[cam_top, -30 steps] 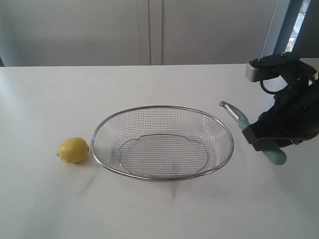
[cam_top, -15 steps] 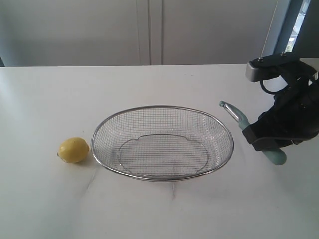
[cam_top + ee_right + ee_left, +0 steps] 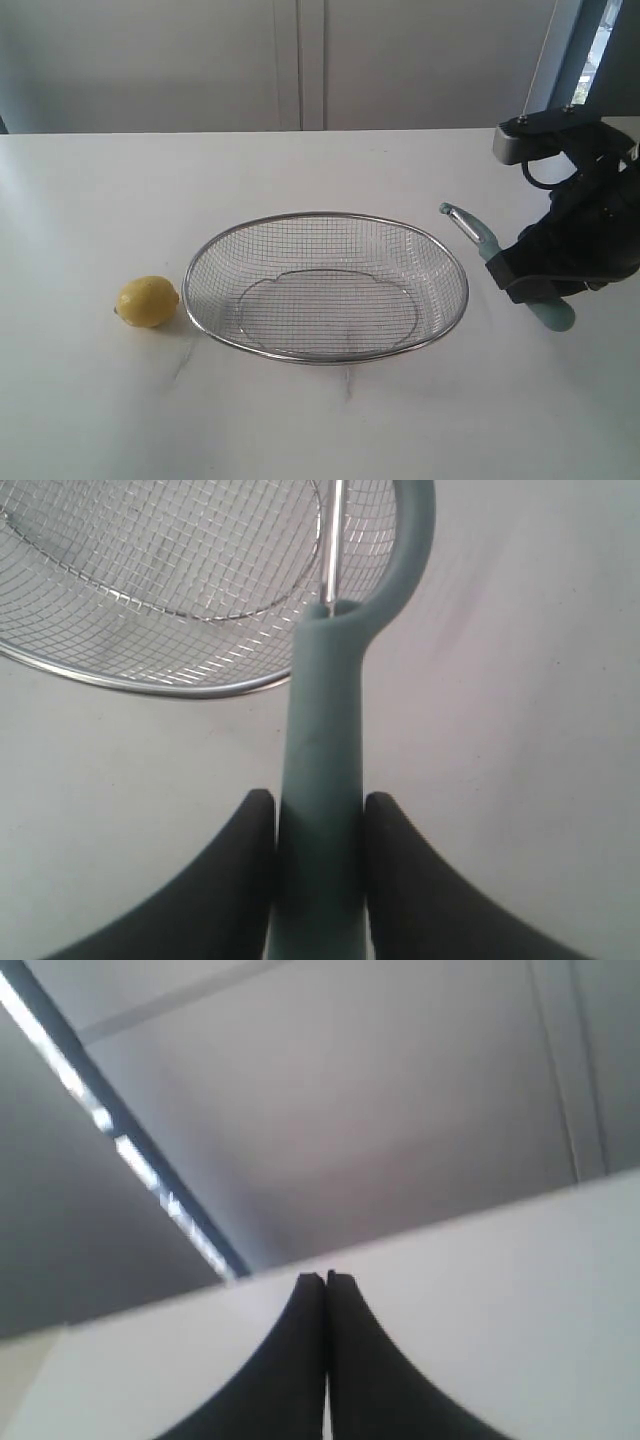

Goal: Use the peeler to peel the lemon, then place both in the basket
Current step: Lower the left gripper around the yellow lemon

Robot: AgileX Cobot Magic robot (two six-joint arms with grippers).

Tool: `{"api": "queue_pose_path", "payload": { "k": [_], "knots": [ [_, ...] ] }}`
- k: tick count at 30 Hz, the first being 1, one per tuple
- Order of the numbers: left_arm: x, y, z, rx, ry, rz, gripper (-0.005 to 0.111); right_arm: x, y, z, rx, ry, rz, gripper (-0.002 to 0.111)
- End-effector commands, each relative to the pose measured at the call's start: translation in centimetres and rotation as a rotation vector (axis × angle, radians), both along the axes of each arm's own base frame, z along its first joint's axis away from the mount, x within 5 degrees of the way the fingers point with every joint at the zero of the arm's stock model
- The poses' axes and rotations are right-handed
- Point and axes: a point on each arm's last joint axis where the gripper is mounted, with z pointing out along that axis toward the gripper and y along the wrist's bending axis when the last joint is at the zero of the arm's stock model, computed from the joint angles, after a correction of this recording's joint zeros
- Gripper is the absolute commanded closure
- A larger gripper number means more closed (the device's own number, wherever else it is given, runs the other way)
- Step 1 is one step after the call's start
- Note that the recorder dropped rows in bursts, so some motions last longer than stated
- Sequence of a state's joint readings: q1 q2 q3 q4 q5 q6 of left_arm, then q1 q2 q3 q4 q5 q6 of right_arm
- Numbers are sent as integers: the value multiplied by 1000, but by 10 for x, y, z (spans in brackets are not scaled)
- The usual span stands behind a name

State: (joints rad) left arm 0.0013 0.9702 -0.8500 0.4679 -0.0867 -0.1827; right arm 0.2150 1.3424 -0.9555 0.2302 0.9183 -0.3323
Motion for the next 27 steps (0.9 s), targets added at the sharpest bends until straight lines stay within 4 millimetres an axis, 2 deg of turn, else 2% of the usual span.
{"api": "queue_pose_path", "payload": {
  "k": [1,7,10,11,13,16,17,18,20,22,25,27],
  "knots": [
    [30,-3,-26,37,303,51,107,0,-2,2,6,-15,-10,108],
    [55,-44,-46,196,673,-113,107,0,-2,2,6,-15,-10,108],
    [55,-74,-47,208,892,-358,107,0,-2,2,6,-13,-10,108],
    [52,-92,-51,218,1022,-562,107,0,-2,2,6,-13,-10,108],
    [55,-106,-59,297,1023,-754,107,0,-2,2,4,-13,-9,108],
    [58,-106,-70,371,1006,-790,103,0,-2,2,4,-13,-9,108],
    [57,-105,-76,427,1001,-825,91,0,-2,2,4,-13,-9,108],
    [57,-105,-78,441,993,-843,85,0,-2,2,4,-13,-9,108],
    [53,-107,-94,464,969,-902,45,0,-2,2,4,-13,-9,108],
    [56,-106,-107,511,901,-895,19,0,-2,2,4,-13,-9,108],
    [62,-106,-115,498,806,-835,9,0,-2,2,4,-13,-9,108],
    [64,-105,-122,497,760,-796,10,0,-2,2,4,-13,-9,108]
  ]
}}
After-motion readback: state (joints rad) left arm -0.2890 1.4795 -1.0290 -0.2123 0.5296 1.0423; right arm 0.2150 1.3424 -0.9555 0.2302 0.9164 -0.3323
